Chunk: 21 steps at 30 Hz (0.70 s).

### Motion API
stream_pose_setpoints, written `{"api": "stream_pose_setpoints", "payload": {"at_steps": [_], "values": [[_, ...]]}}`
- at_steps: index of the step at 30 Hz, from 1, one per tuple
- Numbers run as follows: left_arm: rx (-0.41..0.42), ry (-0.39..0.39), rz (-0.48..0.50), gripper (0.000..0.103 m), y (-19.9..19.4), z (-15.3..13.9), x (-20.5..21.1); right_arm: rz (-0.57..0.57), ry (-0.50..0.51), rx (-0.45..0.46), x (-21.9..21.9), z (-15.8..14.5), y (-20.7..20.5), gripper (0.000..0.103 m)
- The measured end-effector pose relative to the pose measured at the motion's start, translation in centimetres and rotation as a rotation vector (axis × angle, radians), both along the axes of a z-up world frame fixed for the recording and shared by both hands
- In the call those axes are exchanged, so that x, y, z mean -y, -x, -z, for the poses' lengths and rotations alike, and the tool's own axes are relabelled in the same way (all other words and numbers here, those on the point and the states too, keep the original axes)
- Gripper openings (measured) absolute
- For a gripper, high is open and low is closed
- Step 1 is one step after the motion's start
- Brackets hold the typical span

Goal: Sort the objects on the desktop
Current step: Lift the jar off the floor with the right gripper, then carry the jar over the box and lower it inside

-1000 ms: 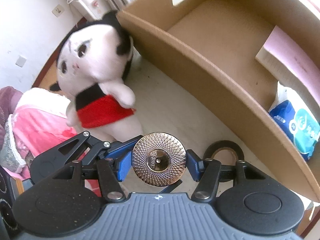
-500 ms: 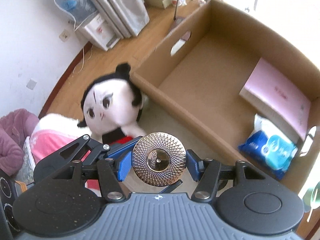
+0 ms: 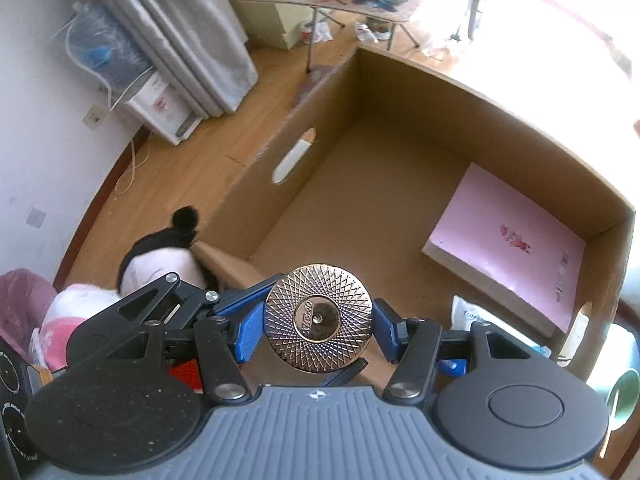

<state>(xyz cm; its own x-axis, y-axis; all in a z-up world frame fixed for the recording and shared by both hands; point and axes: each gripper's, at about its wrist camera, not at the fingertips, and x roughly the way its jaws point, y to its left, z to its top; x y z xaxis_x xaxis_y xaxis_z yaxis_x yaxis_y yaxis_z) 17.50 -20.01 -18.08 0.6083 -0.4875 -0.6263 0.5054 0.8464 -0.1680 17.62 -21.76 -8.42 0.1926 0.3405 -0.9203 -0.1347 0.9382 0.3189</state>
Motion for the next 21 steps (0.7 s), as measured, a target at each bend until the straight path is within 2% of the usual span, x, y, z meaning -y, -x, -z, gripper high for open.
{"api": "stream_pose_setpoints", "payload": {"at_steps": [6,11,21], "values": [[-0.051,0.029,0.046,0.061,-2.7,2.4,0.9,0.049,0.022,-0.030,1.1,2.9,-1.8,0.061],[-0.098,0.019,0.098,0.061,-4.6,4.4,1.7,0.097,0.020,-0.070,2.2,6.1,-2.8,0.061],[-0.190,-0.003,0.138,0.061,-7.3,6.1,2.7,0.127,0.002,-0.122,3.5,10.0,-4.1,0.061]]}}
